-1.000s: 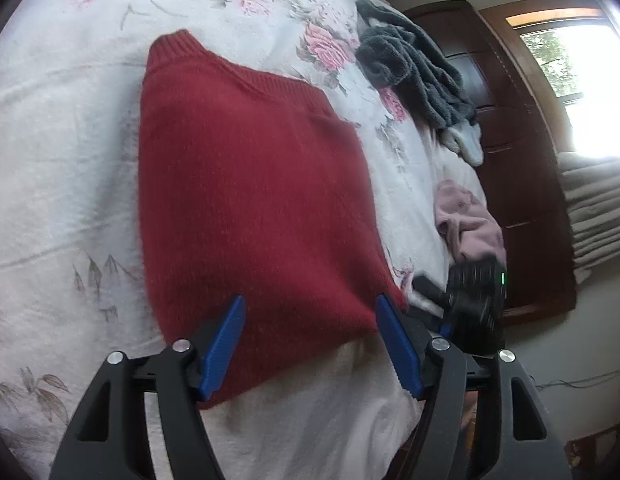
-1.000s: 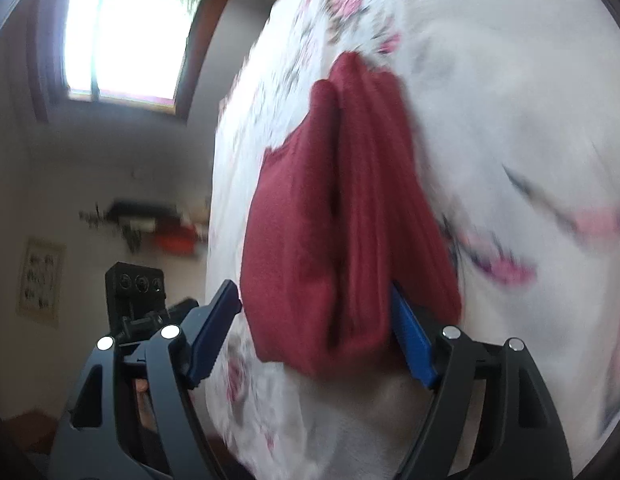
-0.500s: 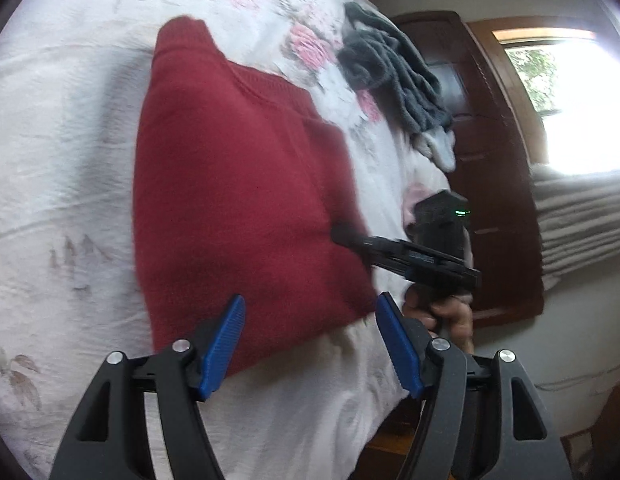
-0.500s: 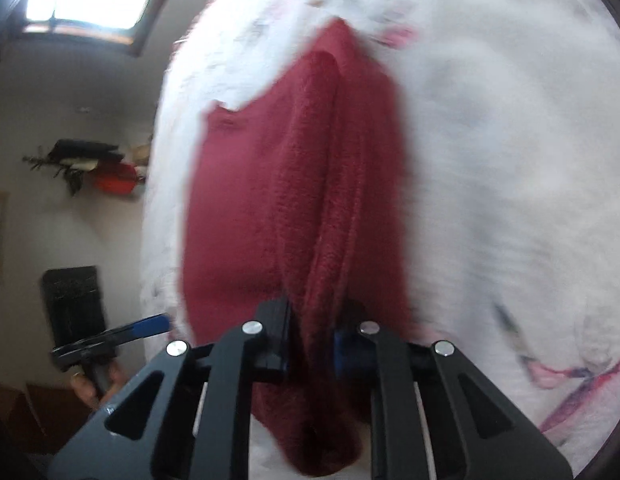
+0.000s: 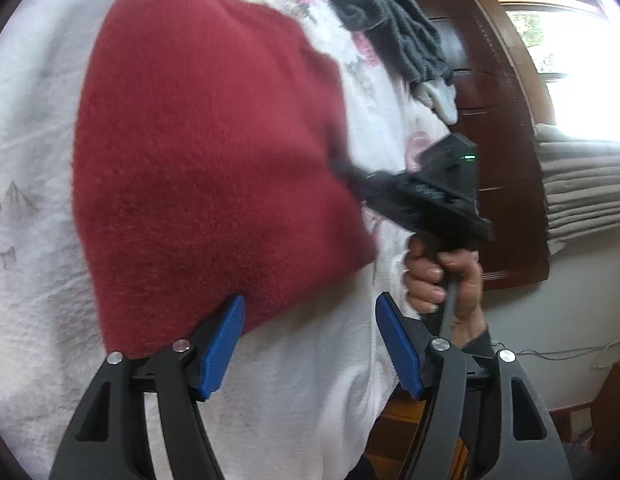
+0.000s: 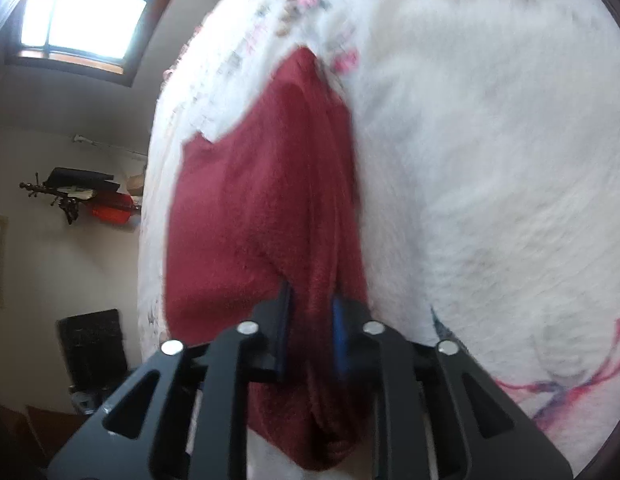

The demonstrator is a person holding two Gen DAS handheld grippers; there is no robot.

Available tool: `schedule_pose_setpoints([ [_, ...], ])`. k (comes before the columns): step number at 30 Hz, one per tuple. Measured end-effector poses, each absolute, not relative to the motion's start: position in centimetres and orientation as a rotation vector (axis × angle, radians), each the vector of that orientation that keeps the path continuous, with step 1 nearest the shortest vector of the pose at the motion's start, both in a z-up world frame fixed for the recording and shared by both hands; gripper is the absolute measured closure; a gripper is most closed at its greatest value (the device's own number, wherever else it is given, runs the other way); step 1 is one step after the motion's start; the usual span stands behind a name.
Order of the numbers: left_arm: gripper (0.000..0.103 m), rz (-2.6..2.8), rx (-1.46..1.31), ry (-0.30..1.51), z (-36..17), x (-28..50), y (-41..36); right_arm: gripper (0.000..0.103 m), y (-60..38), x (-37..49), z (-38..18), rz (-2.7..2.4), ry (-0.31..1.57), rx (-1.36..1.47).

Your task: Fold small clothes

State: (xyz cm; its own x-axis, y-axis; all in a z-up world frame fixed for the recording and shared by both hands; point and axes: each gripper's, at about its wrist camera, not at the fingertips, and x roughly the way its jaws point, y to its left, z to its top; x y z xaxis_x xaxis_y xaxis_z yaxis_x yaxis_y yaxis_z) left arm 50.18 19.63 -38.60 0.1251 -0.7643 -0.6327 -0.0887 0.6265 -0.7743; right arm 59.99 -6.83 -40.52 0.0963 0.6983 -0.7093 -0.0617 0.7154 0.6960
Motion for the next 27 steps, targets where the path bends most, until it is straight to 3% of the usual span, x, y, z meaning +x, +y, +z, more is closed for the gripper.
schedule_pose_setpoints([
  [4, 0.035, -0.561, -0.842, 1.382, -39.7, 50.1, 20.4, 0.071, -5.9, 61.7, -36.9, 0.593, 1.279, 0.530],
  [5, 0.035, -0.562, -0.840, 1.378, -39.6, 50.0, 20.4, 0.065, -5.3, 62.3, -36.8, 0.595, 1.283, 0.520],
  [6, 0.035, -0.564, -0.840, 1.374, -39.4, 49.9, 20.3, 0.053, -4.7, 63.4, -36.9, 0.584, 1.296, 0.488],
  [7, 0.035, -0.569, -0.837, 1.372, -39.2, 49.9, 20.2, 0.050, -4.1, 64.4, -37.6, 0.586, 1.306, 0.414],
  [8, 0.035, -0.573, -0.831, 1.371, -39.1, 49.8, 20.2, 0.065, -4.0, 64.7, -38.0, 0.570, 1.317, 0.388],
  [9, 0.035, -0.572, -0.823, 1.372, -38.9, 49.7, 20.1, 0.094, -2.8, 65.3, -38.5, 0.561, 1.325, 0.348],
  [14, 0.036, -0.649, -0.829, 1.307, -35.6, 49.5, 21.1, 0.097, -3.9, 65.5, -40.0, 0.431, 1.279, 0.284],
  [16, 0.035, -0.633, -0.826, 1.229, -33.5, 50.8, 23.2, 0.094, -3.7, 65.5, -40.9, 0.474, 1.288, 0.286],
  [18, 0.035, -0.595, -0.856, 1.183, -32.6, 52.6, 25.3, 0.084, -4.0, 65.2, -39.8, 0.511, 1.271, 0.299],
  [22, 0.035, -0.586, -0.826, 1.179, -32.7, 56.8, 26.5, 0.082, -4.5, 62.6, -35.8, 0.598, 1.205, 0.315],
  [25, 0.035, -0.579, -0.798, 1.240, -35.1, 59.2, 25.4, 0.087, -1.6, 60.7, -36.4, 0.703, 1.271, 0.180],
  [27, 0.035, -0.546, -0.768, 1.301, -37.3, 60.0, 24.8, 0.100, -0.4, 60.6, -39.0, 0.659, 1.329, 0.069],
])
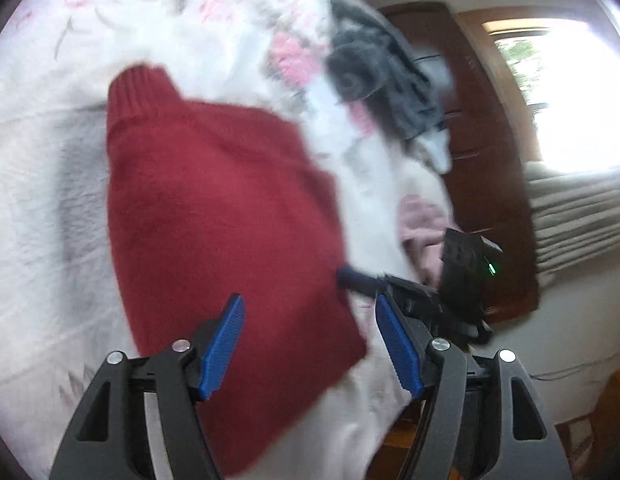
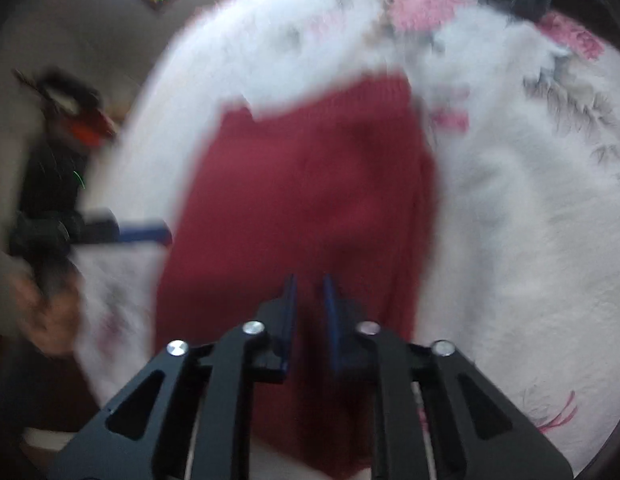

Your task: Fold small clothes

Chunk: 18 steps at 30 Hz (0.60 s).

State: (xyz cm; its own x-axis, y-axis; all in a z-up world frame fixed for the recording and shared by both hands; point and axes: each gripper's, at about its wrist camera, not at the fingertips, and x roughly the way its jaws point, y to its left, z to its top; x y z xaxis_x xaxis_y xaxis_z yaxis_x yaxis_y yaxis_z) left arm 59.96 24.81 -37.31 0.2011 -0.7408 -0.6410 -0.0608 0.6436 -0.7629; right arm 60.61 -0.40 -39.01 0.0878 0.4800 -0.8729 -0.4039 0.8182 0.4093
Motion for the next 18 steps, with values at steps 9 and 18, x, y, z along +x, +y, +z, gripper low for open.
schedule_pose_setpoints([
  [9, 0.035, -0.631, -0.769, 1.246, -34.7, 56.5, 24.2, 0.099, -2.6, 57.9, -36.0, 0.753, 1.284, 0.224],
  [18, 0.038, -0.552, -0.735, 1.304, -36.8, 53.0, 23.3, 0.099, -2.3, 55.6, -37.4, 0.681, 1.289, 0.208],
])
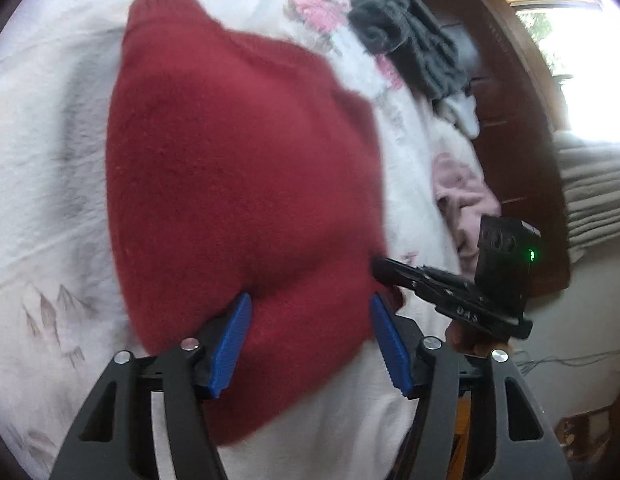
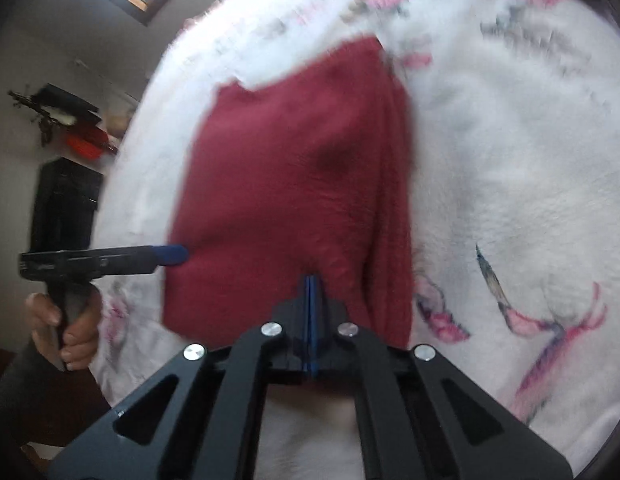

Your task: Fold small clothes

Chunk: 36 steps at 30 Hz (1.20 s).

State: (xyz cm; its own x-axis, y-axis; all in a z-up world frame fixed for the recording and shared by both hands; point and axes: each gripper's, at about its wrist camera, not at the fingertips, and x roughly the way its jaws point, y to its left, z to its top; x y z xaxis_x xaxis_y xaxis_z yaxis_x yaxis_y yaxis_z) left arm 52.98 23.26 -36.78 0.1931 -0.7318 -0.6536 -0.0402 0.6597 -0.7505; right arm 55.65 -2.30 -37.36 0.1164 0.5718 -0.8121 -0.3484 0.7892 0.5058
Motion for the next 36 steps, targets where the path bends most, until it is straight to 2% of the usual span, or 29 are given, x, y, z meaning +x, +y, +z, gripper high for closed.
schedule_pose_setpoints([
  [2, 0.035, -0.554, -0.734, 1.270, -35.8, 51.4, 23.9, 0.099, -2.5, 54.9, -36.9, 0.691, 1.280, 0.212],
  [3, 0.035, -0.542, -0.733, 1.266, -35.5, 50.9, 23.8, 0.103, -2.5, 55.0, -37.6, 0.675, 1.296, 0.197],
  [6, 0.028, -0.493, -0.794, 1.238, -35.4, 47.8, 26.0, 0.103, -2.8, 56.0, -41.3, 0.628, 1.384, 0.208],
  [8, 0.025, -0.438, -0.811, 1.230, -35.6, 46.3, 27.8, 0.103, -3.2, 56.2, -40.5, 0.653, 1.387, 0.264],
  [10, 0.024, -0.411, -0.815, 1.229, -35.9, 45.1, 29.4, 0.085, -5.2, 56.2, -38.0, 0.692, 1.322, 0.370],
  [11, 0.023, -0.409, -0.812, 1.234, -36.2, 45.0, 29.9, 0.065, -6.3, 56.9, -37.3, 0.681, 1.298, 0.422],
  [12, 0.023, -0.410, -0.808, 1.242, -36.4, 45.0, 30.0, 0.053, -7.4, 58.0, -37.0, 0.661, 1.284, 0.480],
  [18, 0.023, -0.449, -0.849, 1.264, -39.0, 46.9, 28.9, 0.040, -9.7, 65.8, -41.7, 0.692, 1.407, 0.771],
  [22, 0.023, -0.443, -0.857, 1.278, -40.5, 48.0, 28.4, 0.036, -7.6, 69.0, -43.8, 0.727, 1.465, 0.774],
  [27, 0.023, -0.517, -0.883, 1.305, -41.7, 48.7, 27.4, 0.036, -5.1, 71.1, -45.3, 0.753, 1.526, 0.682],
  [36, 0.025, -0.567, -0.962, 1.348, -44.1, 50.3, 25.0, 0.035, -2.5, 72.1, -45.5, 0.800, 1.542, 0.601],
])
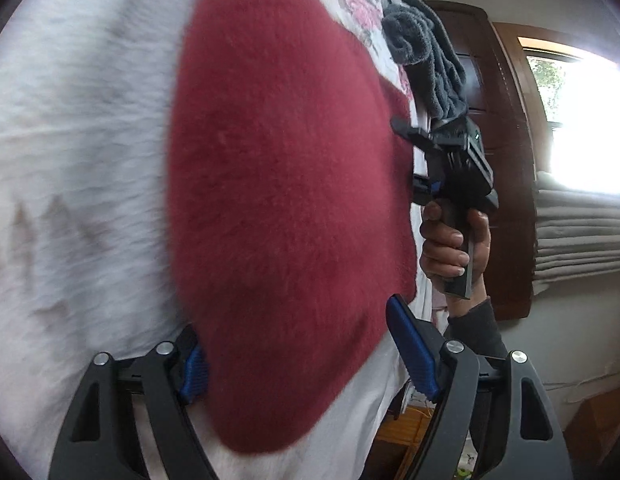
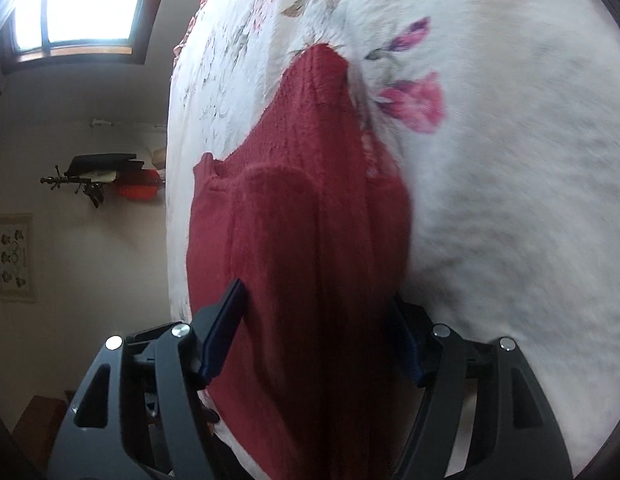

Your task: Fold small clothes

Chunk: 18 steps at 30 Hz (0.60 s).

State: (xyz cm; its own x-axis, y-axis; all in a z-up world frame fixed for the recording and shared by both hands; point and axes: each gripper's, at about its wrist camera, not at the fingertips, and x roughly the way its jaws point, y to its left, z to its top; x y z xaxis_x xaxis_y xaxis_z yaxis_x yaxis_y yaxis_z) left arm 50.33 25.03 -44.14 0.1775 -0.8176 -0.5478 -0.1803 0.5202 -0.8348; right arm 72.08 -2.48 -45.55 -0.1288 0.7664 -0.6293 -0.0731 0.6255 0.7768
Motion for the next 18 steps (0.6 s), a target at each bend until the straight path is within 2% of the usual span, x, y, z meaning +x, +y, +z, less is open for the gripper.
schedule_pose_setpoints([
  [4, 0.026, -0.541, -1.015, 1.359, -44.6, 50.9, 25.1, 0.033, -1.8, 71.7, -45.5, 0.801, 1.528, 0.596],
  [6, 0.040, -0.504, -0.995, 1.379, -44.7, 50.8, 25.2, 0.046, -1.1, 71.4, -45.1, 0.798, 1.521, 0.578],
  [7, 0.044, -0.492, -0.998, 1.383, -44.7, 50.9, 25.2, 0.051, -0.9, 71.3, -45.1, 0.792, 1.518, 0.575],
  [9, 0.057, -0.478, -1.004, 1.389, -44.6, 50.7, 25.4, 0.066, -0.2, 71.1, -44.7, 0.790, 1.500, 0.569],
  [11, 0.065, -0.469, -0.998, 1.392, -44.2, 50.9, 25.3, 0.071, 0.0, 70.9, -44.4, 0.784, 1.485, 0.560],
  [18, 0.074, -0.452, -0.961, 1.389, -42.6, 51.1, 25.3, 0.076, 1.0, 70.1, -42.7, 0.776, 1.441, 0.540],
])
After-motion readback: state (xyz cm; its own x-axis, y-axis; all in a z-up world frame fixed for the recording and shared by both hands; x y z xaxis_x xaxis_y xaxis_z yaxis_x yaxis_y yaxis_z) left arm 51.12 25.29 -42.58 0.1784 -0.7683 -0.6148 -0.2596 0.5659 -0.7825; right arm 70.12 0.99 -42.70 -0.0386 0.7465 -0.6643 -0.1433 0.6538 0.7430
